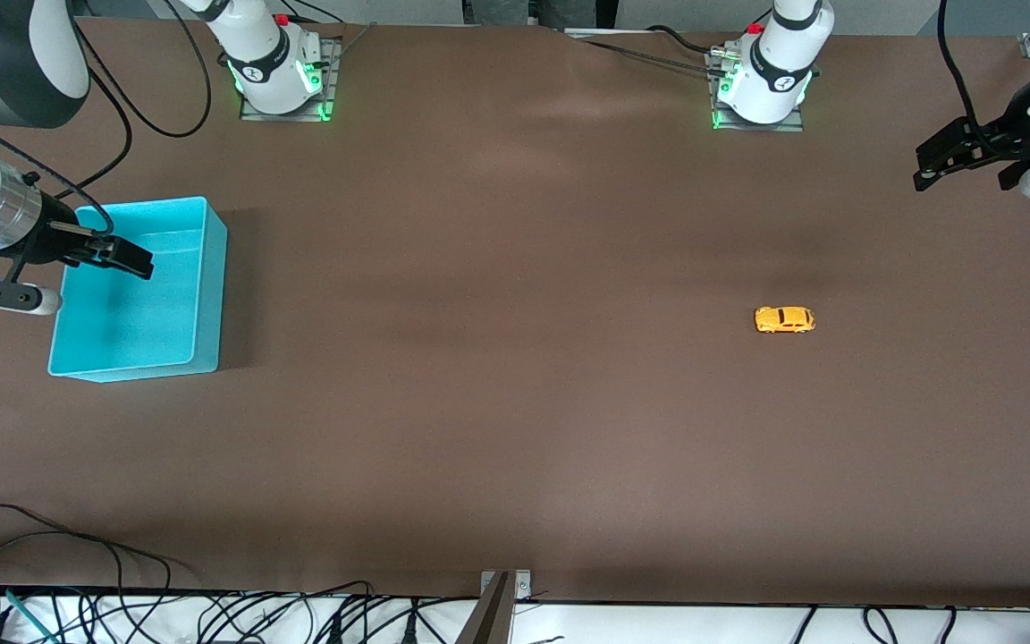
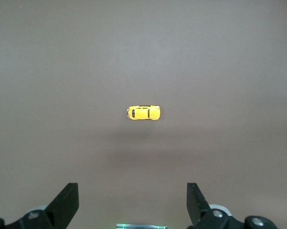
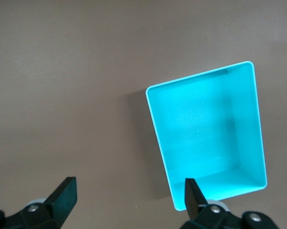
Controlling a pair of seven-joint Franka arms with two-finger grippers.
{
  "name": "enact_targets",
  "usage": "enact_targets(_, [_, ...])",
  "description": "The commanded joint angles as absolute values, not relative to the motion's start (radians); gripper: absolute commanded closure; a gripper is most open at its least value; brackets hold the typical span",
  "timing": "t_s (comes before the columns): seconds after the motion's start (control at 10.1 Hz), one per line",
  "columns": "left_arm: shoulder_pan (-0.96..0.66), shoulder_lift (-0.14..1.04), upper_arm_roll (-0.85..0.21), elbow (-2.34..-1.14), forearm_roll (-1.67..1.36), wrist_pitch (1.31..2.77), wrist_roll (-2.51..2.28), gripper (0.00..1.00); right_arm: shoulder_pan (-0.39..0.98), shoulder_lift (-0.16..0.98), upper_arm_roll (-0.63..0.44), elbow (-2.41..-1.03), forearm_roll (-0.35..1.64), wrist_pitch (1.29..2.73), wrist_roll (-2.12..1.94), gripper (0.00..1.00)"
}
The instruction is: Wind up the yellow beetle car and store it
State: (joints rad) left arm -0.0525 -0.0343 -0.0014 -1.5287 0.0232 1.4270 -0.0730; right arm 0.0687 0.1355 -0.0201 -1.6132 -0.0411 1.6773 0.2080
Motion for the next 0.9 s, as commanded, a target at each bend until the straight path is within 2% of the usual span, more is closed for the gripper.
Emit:
enact_targets(0.0, [-0.049, -0.023, -0.002, -1.496, 0.025, 1.399, -0.072, 0.0, 0.066, 0.138, -0.02, -1.56, -0.011, 1.655, 0.18, 0.0])
enact_targets(0.4, [-0.046, -0.021, 0.003, -1.496, 0.023, 1.396, -0.072, 0.0, 0.066, 0.144, -0.02, -1.557, -0.014, 1.66, 0.179, 0.0])
enact_targets(0.6, [-0.04, -0.075, 0.003, -1.569, 0.021, 1.414, -0.071, 0.0, 0.066, 0.146, -0.02, -1.557, -0.014, 1.661, 0.181, 0.0])
enact_targets(0.8, [-0.038, -0.068, 0.005, -1.644, 0.023, 1.498, -0.072, 0.0, 0.066, 0.144, -0.02, -1.557, -0.014, 1.66, 0.181, 0.0])
